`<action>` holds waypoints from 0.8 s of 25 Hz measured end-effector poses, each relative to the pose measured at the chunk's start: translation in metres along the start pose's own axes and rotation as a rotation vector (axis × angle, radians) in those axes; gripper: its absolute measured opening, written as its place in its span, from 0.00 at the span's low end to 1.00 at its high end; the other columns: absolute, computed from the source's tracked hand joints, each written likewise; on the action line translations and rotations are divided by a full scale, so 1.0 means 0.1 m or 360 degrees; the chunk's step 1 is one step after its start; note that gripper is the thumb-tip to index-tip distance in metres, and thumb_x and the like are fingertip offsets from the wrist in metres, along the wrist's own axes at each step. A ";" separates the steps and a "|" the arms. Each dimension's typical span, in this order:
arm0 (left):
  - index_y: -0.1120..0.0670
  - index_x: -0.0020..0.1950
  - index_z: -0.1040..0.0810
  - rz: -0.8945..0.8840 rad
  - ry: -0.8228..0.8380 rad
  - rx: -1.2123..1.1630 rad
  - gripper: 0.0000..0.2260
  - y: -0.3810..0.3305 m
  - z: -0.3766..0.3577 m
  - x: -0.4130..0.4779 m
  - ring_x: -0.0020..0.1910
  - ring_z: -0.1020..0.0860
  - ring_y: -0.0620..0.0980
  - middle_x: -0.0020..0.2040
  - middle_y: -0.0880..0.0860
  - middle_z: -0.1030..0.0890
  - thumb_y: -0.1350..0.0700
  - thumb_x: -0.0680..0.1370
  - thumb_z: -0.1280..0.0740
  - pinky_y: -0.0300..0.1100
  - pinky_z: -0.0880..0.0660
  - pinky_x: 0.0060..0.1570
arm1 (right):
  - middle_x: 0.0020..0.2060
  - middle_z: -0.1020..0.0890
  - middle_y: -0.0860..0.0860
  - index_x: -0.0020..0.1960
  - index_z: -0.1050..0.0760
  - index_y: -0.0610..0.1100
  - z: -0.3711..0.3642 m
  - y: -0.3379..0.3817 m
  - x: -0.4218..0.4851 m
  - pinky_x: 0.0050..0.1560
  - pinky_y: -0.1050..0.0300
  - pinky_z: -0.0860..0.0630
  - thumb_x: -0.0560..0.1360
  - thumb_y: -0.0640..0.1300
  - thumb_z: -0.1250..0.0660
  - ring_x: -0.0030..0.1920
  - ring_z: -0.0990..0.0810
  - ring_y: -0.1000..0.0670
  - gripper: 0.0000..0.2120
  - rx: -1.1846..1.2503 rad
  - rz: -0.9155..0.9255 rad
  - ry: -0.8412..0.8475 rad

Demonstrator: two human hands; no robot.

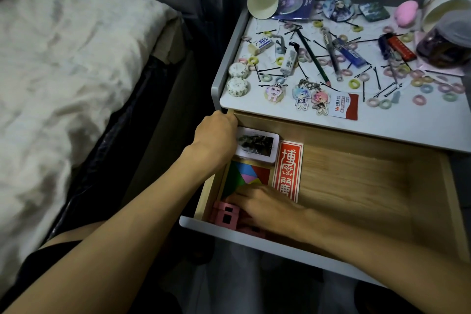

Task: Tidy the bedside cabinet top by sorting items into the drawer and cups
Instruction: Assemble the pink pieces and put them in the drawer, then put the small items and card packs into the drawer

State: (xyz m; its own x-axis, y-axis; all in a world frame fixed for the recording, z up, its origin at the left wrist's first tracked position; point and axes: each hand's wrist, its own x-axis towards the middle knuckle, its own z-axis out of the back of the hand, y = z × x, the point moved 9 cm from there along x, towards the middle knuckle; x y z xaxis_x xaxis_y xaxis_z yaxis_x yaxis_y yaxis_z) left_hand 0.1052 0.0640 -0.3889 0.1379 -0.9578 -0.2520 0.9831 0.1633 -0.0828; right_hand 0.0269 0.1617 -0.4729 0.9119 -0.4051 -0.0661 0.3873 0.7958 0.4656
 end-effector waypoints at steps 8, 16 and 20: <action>0.61 0.57 0.25 -0.0028 -0.0032 0.0006 0.07 0.00 0.01 0.03 0.40 0.32 0.51 0.43 0.54 0.33 0.63 0.80 0.39 0.43 0.32 0.38 | 0.53 0.18 0.45 0.60 0.21 0.41 -0.02 0.03 0.12 0.58 0.52 0.25 0.74 0.36 0.30 0.56 0.21 0.46 0.15 0.0099 0.0057 -0.0098; 0.61 0.58 0.26 0.0015 -0.0004 0.0006 0.08 0.03 0.01 0.04 0.42 0.31 0.52 0.45 0.56 0.33 0.63 0.80 0.40 0.44 0.31 0.39 | 0.51 0.22 0.51 0.58 0.21 0.45 -0.09 -0.08 0.12 0.56 0.59 0.26 0.76 0.41 0.32 0.53 0.23 0.53 0.10 0.0395 -0.0133 -0.0029; 0.61 0.60 0.28 0.0039 0.0023 0.0032 0.10 0.03 -0.01 0.03 0.45 0.28 0.56 0.56 0.61 0.26 0.63 0.80 0.40 0.45 0.31 0.41 | 0.51 0.24 0.52 0.58 0.22 0.46 -0.11 -0.08 0.12 0.56 0.56 0.25 0.76 0.42 0.31 0.52 0.24 0.53 0.11 0.0400 -0.0157 0.0037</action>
State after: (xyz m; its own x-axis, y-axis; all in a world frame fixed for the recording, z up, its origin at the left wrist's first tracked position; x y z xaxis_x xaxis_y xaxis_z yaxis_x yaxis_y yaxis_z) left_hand 0.1086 0.0622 -0.3908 0.1606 -0.9500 -0.2677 0.9817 0.1819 -0.0568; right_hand 0.0367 0.1557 -0.4872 0.8755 -0.4622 -0.1409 0.4310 0.6152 0.6601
